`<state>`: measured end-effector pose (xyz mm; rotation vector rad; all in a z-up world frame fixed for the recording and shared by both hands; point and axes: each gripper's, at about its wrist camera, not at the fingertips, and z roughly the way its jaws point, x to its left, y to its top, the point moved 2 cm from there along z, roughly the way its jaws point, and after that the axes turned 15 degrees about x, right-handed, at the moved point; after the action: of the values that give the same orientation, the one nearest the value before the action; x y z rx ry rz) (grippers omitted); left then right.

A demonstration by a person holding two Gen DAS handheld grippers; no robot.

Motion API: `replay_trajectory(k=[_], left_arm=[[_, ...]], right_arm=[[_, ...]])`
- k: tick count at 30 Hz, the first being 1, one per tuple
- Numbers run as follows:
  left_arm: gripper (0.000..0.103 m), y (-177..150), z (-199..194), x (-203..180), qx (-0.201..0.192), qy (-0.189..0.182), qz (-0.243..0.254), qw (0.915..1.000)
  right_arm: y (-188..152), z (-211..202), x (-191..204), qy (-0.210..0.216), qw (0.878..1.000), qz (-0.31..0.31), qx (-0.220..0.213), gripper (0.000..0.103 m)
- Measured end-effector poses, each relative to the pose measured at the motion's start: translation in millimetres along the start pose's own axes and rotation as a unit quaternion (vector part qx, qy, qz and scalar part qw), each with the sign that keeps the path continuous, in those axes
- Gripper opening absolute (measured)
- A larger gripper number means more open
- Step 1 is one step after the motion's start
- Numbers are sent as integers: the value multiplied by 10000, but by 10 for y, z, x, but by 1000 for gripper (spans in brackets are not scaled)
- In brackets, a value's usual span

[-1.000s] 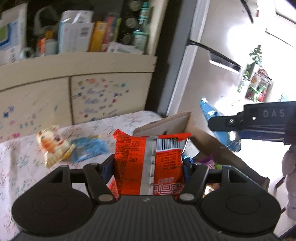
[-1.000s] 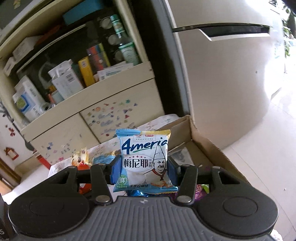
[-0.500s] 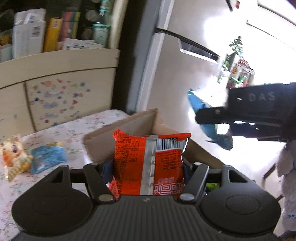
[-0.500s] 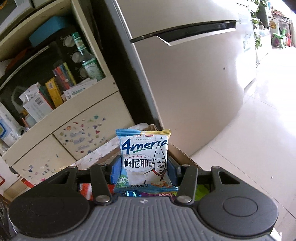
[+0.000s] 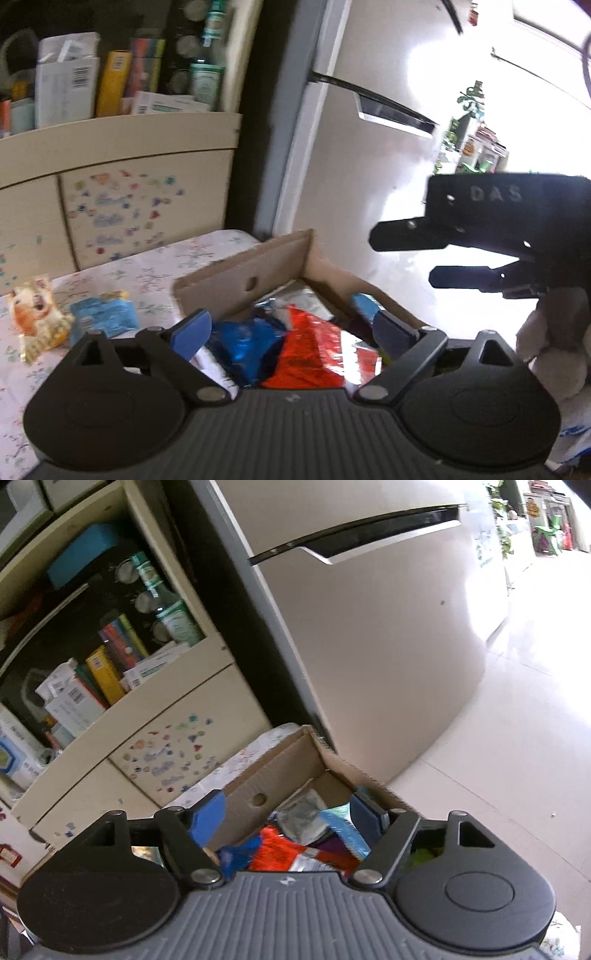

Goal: Organize snacks
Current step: 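Open both tools over the box to drop the red and Ameria bags, then move both open tools back over the croissant bag and blue bag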

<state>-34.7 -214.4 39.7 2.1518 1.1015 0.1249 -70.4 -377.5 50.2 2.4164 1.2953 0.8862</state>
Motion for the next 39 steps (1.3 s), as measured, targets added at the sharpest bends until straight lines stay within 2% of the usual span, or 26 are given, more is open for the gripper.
replay_trajectory(k=[7, 12, 17, 22, 27, 34, 39], left_arm=[[95, -177, -160, 388, 261, 506, -177, 9982], [95, -259, -222, 815, 530, 759, -711, 9932], [96, -281, -330, 1127, 533, 1234, -769, 9879], [96, -272, -367, 1428, 468, 1478, -1108, 9817], [96, -207, -282, 1749, 467, 1510, -1662, 9733], [96, -49, -88, 2056, 275, 1631, -2007, 9656], [96, 33, 110, 2204, 330, 1639, -2171, 9617]], right_arm=[[-52, 71, 282, 366, 9980, -497, 125, 88], [-101, 123, 489, 503, 9953, -808, 186, 89], [-158, 203, 655, 629, 9923, -1006, 354, 90], [-216, 268, 795, 709, 9895, -1169, 473, 91], [-276, 342, 912, 716, 9867, -1327, 600, 91], [-374, 460, 1069, 726, 9803, -1662, 784, 92], [-469, 532, 1194, 738, 9729, -2003, 884, 93]])
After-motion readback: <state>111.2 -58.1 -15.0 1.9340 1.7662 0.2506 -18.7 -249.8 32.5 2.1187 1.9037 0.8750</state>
